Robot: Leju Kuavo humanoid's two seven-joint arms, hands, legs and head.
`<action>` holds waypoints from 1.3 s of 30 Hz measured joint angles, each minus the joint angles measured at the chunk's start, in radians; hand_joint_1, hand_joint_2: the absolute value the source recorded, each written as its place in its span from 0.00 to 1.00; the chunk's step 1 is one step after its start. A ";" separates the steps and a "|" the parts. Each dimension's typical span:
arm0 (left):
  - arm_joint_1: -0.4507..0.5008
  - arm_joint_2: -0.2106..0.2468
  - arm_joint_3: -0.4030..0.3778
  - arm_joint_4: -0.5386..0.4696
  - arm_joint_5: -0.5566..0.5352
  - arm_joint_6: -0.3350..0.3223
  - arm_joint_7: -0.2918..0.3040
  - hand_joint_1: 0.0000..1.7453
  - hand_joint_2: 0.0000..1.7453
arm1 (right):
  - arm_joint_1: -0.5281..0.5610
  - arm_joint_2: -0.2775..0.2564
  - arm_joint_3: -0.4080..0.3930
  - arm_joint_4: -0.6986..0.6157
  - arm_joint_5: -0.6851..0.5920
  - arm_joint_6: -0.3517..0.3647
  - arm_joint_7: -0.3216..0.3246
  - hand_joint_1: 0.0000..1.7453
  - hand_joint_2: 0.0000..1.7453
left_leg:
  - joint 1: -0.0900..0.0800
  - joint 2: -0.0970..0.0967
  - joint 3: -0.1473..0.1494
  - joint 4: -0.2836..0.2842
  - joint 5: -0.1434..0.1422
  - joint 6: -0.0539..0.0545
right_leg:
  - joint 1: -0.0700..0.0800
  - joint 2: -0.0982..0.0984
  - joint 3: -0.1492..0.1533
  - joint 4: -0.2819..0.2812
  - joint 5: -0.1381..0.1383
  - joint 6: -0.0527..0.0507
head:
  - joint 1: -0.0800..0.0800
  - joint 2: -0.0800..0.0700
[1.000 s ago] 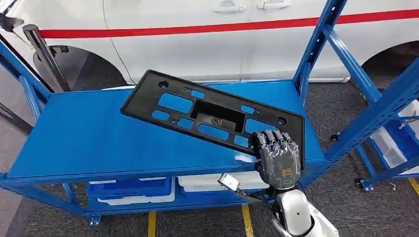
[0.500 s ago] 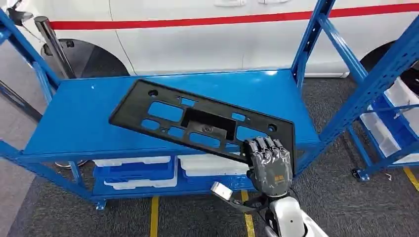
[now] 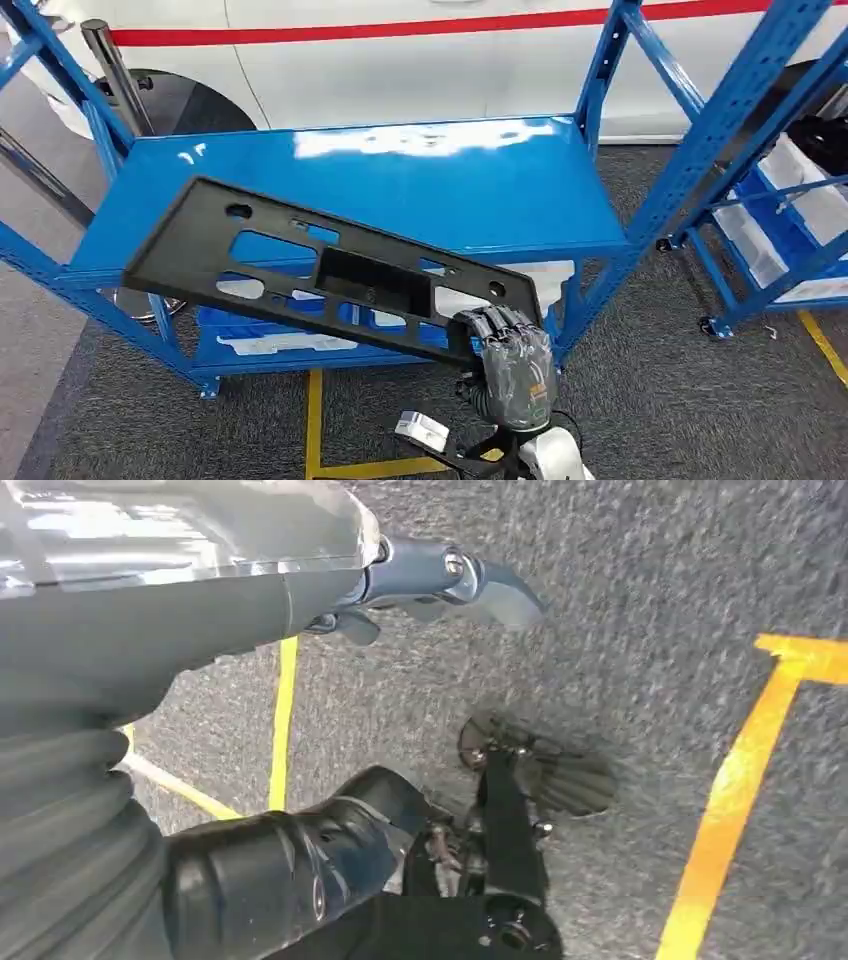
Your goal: Take the parts from the cabinet and place them on the table.
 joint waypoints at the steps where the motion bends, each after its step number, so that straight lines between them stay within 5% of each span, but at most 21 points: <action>1: 0.006 0.000 0.000 0.000 0.000 0.000 0.000 0.00 1.00 | 0.002 0.006 0.000 -0.001 -0.033 0.000 -0.014 1.00 1.00 | 0.003 -0.001 -0.005 0.003 0.003 -0.006 | -0.006 -0.005 -0.010 -0.008 0.016 -0.013 | -0.001 0.000; 4: 0.010 -0.001 0.000 0.000 -0.001 -0.002 -0.001 0.00 1.00 | 0.006 0.024 0.000 -0.011 -0.181 0.004 -0.077 1.00 1.00 | 0.006 -0.003 -0.049 0.144 -0.186 -0.015 | -0.005 -0.007 -0.057 -0.007 0.056 -0.030 | -0.003 0.000; 6: 0.009 -0.001 0.000 0.000 -0.007 -0.002 -0.004 0.00 1.00 | 0.009 0.028 0.001 -0.018 -0.317 0.024 -0.138 1.00 1.00 | 0.005 -0.003 -0.064 0.271 -0.250 -0.017 | 0.000 -0.008 -0.091 -0.006 0.083 -0.030 | -0.003 0.000; 8: 0.009 0.000 0.000 0.000 -0.010 0.001 -0.006 0.00 1.00 | 0.014 0.031 0.001 -0.028 -0.475 0.062 -0.202 1.00 1.00 | 0.005 -0.003 -0.023 0.291 -0.198 -0.014 | 0.001 -0.009 -0.128 -0.003 0.110 -0.028 | -0.003 0.000; 10: 0.009 0.001 0.000 0.000 -0.021 0.003 -0.003 0.00 1.00 | 0.020 0.036 0.001 -0.038 -0.615 0.105 -0.261 1.00 1.00 | 0.004 -0.003 0.093 0.165 -0.135 -0.007 | 0.001 -0.008 -0.158 0.001 0.133 -0.024 | -0.003 0.000; 12: 0.003 0.003 -0.002 0.000 -0.032 0.005 0.005 0.00 1.00 | 0.024 0.045 0.001 -0.050 -0.710 0.130 -0.304 1.00 1.00 | -0.005 -0.005 0.224 -0.026 -0.185 0.006 | 0.005 -0.007 -0.169 0.002 0.153 -0.014 | -0.002 0.000; 13: 0.000 0.003 -0.003 0.000 -0.034 0.005 0.009 0.00 1.00 | 0.024 0.050 0.001 -0.055 -0.746 0.143 -0.322 1.00 1.00 | -0.007 -0.005 0.230 -0.050 -0.193 0.005 | 0.002 -0.011 -0.169 -0.003 0.166 -0.008 | -0.002 0.000; 16: 0.004 0.003 -0.005 0.000 -0.040 0.009 0.024 0.00 1.00 | 0.027 0.055 -0.002 -0.062 -0.876 0.215 -0.348 1.00 1.00 | -0.011 -0.004 0.212 -0.058 -0.157 0.019 | -0.001 -0.011 -0.167 -0.030 0.208 0.011 | -0.005 0.000; 18: 0.000 0.002 -0.008 0.000 -0.043 0.014 0.041 0.00 1.00 | 0.038 0.055 -0.013 -0.063 -1.055 0.331 -0.368 1.00 1.00 | -0.003 0.006 0.182 -0.067 -0.123 0.037 | -0.003 -0.006 -0.192 0.020 0.112 0.017 | -0.004 0.000; 20: 0.002 0.003 -0.010 0.000 -0.043 0.016 0.045 0.00 1.00 | 0.046 0.055 -0.017 -0.063 -1.106 0.356 -0.373 1.00 1.00 | -0.004 0.007 0.147 -0.064 -0.096 0.044 | -0.007 -0.007 -0.218 0.160 -0.023 0.021 | -0.003 0.000; 21: 0.002 0.003 -0.010 0.000 -0.043 0.017 0.048 0.00 1.00 | 0.046 0.055 -0.021 -0.063 -1.117 0.363 -0.377 1.00 1.00 | -0.005 0.007 0.131 -0.063 -0.081 0.044 | -0.007 -0.007 -0.227 0.232 -0.051 0.024 | -0.003 0.000; 23: 0.001 0.004 -0.012 0.000 -0.050 0.020 0.063 0.00 1.00 | 0.048 0.055 -0.027 -0.063 -1.158 0.397 -0.391 1.00 1.00 | -0.006 0.008 0.087 -0.052 -0.055 0.038 | -0.008 -0.007 -0.206 0.291 0.007 0.028 | -0.003 0.000; 25: 0.001 0.004 -0.015 0.000 -0.053 0.023 0.088 0.00 1.00 | 0.048 0.055 -0.031 -0.063 -1.224 0.447 -0.404 1.00 1.00 | -0.005 0.009 0.046 -0.035 -0.037 0.031 | -0.011 -0.007 -0.115 0.204 0.069 0.028 | -0.003 0.000; 26: 0.000 0.004 -0.016 0.000 -0.060 0.028 0.107 0.00 1.00 | 0.048 0.055 -0.032 -0.063 -1.259 0.473 -0.407 1.00 1.00 | -0.005 0.008 0.032 -0.023 -0.031 0.026 | -0.013 -0.007 -0.045 0.119 0.059 0.027 | -0.003 0.000; 27: 0.001 0.003 -0.018 0.000 -0.064 0.034 0.126 0.00 1.00 | 0.046 0.055 -0.032 -0.064 -1.294 0.509 -0.408 1.00 1.00 | -0.009 0.007 0.016 -0.010 -0.027 0.019 | -0.010 -0.007 0.022 0.018 -0.006 0.026 | -0.003 0.000; 28: 0.000 0.003 -0.019 0.000 -0.073 0.037 0.153 0.00 1.00 | 0.046 0.055 -0.032 -0.065 -1.339 0.551 -0.410 1.00 1.00 | -0.008 0.006 0.014 -0.004 -0.021 0.013 | -0.003 -0.002 0.036 -0.013 -0.024 0.012 | -0.006 0.000; 32: 0.001 0.003 -0.020 0.000 -0.088 0.034 0.237 0.00 1.00 | 0.040 0.056 -0.035 -0.063 -1.457 0.666 -0.422 1.00 1.00 | 0.003 0.001 -0.003 -0.001 -0.008 -0.010 | -0.003 -0.012 -0.001 -0.020 0.017 -0.022 | -0.003 0.000; 34: 0.004 0.001 -0.021 0.000 -0.097 0.037 0.259 0.00 1.00 | 0.037 0.061 -0.036 -0.060 -1.478 0.687 -0.421 1.00 1.00 | 0.004 -0.001 -0.036 0.095 -0.141 -0.021 | -0.003 -0.010 -0.034 -0.020 0.045 -0.034 | -0.006 0.000; 36: 0.002 -0.001 -0.022 0.000 -0.102 0.037 0.264 0.00 1.00 | 0.036 0.061 -0.039 -0.056 -1.485 0.696 -0.421 1.00 1.00 | 0.005 -0.001 -0.062 0.236 -0.229 -0.027 | 0.000 -0.011 -0.063 -0.020 0.070 -0.034 | -0.006 0.000; 37: 0.002 -0.001 -0.024 0.000 -0.103 0.037 0.266 0.00 1.00 | 0.036 0.061 -0.040 -0.053 -1.486 0.697 -0.421 1.00 1.00 | 0.005 -0.001 -0.064 0.286 -0.233 -0.027 | 0.002 -0.012 -0.081 -0.018 0.083 -0.034 | -0.005 0.000; 39: 0.002 -0.001 -0.026 0.000 -0.104 0.040 0.269 0.00 1.00 | 0.036 0.061 -0.043 -0.048 -1.486 0.700 -0.421 1.00 1.00 | 0.004 -0.001 -0.008 0.261 -0.170 -0.023 | 0.003 -0.013 -0.112 -0.016 0.106 -0.032 | -0.005 0.000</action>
